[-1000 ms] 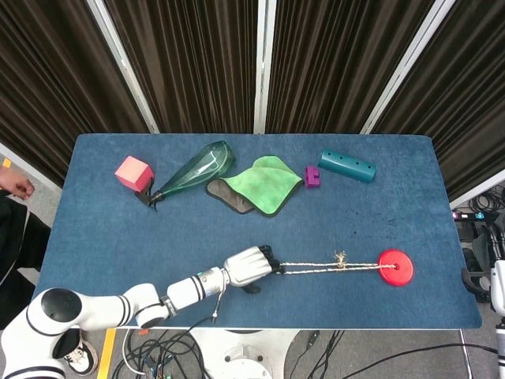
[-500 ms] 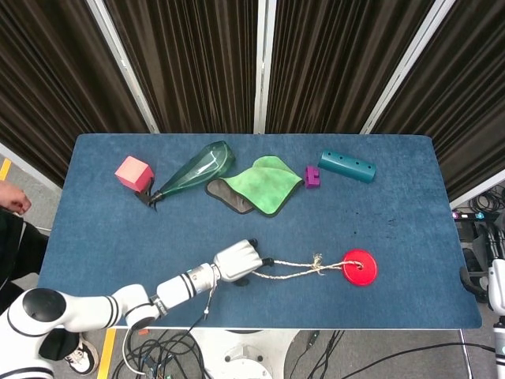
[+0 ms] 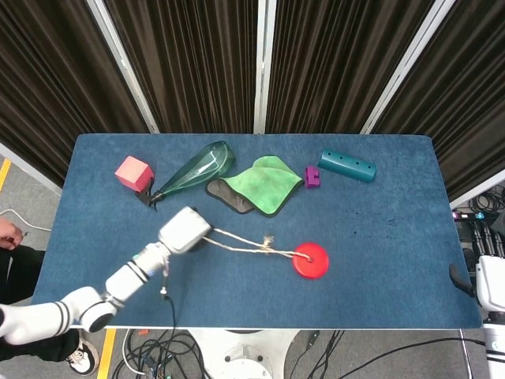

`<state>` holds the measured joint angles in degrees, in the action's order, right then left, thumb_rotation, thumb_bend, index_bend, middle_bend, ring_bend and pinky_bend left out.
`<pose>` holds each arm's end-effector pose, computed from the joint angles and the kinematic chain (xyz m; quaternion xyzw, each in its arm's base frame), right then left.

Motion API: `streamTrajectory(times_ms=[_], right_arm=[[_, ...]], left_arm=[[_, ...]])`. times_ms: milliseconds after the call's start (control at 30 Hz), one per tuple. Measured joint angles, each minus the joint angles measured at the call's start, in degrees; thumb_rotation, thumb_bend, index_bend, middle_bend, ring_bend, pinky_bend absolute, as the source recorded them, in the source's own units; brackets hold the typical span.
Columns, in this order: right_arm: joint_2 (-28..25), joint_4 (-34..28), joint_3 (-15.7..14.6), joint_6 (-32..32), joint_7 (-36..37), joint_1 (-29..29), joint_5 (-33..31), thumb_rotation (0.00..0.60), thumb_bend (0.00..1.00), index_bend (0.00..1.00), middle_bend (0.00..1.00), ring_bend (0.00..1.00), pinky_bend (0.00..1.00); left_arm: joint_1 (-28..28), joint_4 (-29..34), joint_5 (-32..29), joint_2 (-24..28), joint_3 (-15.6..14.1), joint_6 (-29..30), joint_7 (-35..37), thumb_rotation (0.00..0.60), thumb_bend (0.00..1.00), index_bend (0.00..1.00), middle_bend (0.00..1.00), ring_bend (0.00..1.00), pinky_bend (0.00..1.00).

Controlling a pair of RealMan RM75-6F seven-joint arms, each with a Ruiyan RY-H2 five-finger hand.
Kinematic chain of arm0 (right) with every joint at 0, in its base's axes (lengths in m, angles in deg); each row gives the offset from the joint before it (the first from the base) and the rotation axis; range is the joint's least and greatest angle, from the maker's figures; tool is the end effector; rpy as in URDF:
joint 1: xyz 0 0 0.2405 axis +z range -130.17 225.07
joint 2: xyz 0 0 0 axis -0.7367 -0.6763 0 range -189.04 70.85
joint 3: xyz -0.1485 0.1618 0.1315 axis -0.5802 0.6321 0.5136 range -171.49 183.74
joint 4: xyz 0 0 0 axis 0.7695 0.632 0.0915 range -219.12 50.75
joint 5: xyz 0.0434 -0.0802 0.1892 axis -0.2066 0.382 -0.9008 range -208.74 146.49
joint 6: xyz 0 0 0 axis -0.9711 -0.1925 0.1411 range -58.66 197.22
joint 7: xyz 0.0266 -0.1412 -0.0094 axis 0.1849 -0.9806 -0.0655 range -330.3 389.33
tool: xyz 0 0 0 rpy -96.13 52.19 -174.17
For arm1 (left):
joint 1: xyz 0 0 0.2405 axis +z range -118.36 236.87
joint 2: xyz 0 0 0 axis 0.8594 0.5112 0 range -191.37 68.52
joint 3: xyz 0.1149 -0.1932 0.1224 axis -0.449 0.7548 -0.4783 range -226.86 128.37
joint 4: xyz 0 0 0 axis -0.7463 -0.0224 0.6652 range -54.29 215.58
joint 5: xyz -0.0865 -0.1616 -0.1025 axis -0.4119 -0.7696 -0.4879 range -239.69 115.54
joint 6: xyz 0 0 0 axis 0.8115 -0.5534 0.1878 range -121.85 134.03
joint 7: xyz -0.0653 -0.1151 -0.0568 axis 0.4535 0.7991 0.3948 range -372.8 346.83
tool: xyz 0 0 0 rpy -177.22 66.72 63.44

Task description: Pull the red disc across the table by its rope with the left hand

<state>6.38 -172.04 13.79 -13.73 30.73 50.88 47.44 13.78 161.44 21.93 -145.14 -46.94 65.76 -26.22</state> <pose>-0.3410 -0.1897 0.1750 0.5386 -0.4007 0.3692 0.6426 -0.1438 0.3381 0.0047 -0.8191 -0.2076 -0.3830 0.3733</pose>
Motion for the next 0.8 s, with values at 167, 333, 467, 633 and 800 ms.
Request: streamTrajectory(times_ms=[167, 333, 467, 633, 800], right_arm=[[-0.11, -0.75, 0.04, -0.19, -0.76, 0.24, 0.26, 0.6, 0.28, 0.0, 0.0, 0.0, 0.0], [-0.14, -0.82, 0.08, -0.17, -0.86, 0.24, -0.02, 0.6, 0.28, 0.0, 0.0, 0.0, 0.0], [-0.01, -0.79, -0.04, 0.11, -1.05, 0.42, 0.01, 0.6, 0.28, 0.0, 0.0, 0.0, 0.0], [0.43, -0.87, -0.26, 0.4, -1.47, 0.71, 0.24, 0.6, 0.28, 0.0, 0.0, 0.0, 0.0], [0.59, -0.99, -0.37, 0.53, -2.02, 0.85, 0.24, 0.6, 0.28, 0.0, 0.0, 0.0, 0.0]], left_arm=[[5.17, 0.96, -4.25, 7.34, -0.19, 3.03, -0.78, 0.6, 0.33, 0.73, 1.0, 0.78, 0.67], [11.2, 2.78, -7.78, 15.24, -0.82, 6.55, 0.37, 0.6, 0.33, 0.73, 1.0, 0.78, 0.67], [15.9, 4.57, -8.24, 20.56, -2.05, 10.13, 1.3, 0.6, 0.34, 0.73, 1.0, 0.78, 0.67], [19.3, 6.3, -7.79, 24.7, -2.91, 12.73, 2.39, 0.6, 0.34, 0.73, 1.0, 0.78, 0.67], [20.15, 5.56, -8.35, 26.0, -1.72, 13.57, 1.73, 0.6, 0.34, 0.73, 1.0, 0.78, 0.67]])
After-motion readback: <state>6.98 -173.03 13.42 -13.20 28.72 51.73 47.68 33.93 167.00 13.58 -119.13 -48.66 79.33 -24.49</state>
